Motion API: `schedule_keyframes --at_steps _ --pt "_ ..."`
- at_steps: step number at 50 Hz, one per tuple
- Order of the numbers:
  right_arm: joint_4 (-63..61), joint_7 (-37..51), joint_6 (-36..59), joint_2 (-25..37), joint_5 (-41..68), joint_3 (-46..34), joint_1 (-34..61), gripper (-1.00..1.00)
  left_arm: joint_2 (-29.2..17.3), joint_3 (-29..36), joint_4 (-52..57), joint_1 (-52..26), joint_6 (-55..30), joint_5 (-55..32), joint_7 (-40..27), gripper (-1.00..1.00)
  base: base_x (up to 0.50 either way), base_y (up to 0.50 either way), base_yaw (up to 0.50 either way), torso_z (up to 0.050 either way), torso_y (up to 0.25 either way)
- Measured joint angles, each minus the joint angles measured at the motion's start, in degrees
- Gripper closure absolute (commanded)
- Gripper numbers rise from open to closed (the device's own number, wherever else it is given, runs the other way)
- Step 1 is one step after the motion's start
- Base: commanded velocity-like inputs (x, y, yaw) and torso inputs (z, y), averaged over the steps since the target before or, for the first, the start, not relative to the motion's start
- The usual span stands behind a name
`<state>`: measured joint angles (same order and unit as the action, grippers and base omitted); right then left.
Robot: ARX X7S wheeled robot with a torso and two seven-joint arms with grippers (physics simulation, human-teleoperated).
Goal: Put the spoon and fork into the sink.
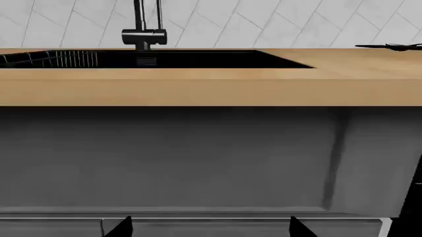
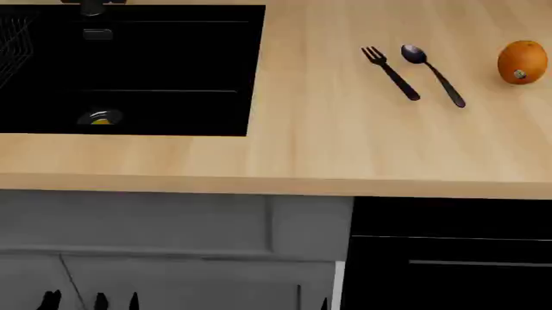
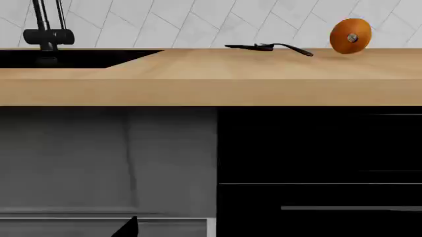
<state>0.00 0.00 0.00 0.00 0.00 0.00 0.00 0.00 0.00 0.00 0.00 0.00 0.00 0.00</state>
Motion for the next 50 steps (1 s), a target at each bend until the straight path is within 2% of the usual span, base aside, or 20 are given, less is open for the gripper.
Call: schedule_keyframes --at_steps 31,50 --pt "-1.1 4.6 -0.2 3.7 3.5 -4.5 -0.8 -1.0 -4.9 5.6 0.6 0.7 1.3 -4.2 -5.5 -1.0 0.0 0.0 0.0 0.0 0.0" --pt "-5.2 5.3 -0.5 4.5 3.3 -4.5 -2.4 -1.0 -4.6 4.4 6.0 1.3 -1.3 -5.1 -4.1 -1.0 0.0 0.0 0.0 0.0 0.0"
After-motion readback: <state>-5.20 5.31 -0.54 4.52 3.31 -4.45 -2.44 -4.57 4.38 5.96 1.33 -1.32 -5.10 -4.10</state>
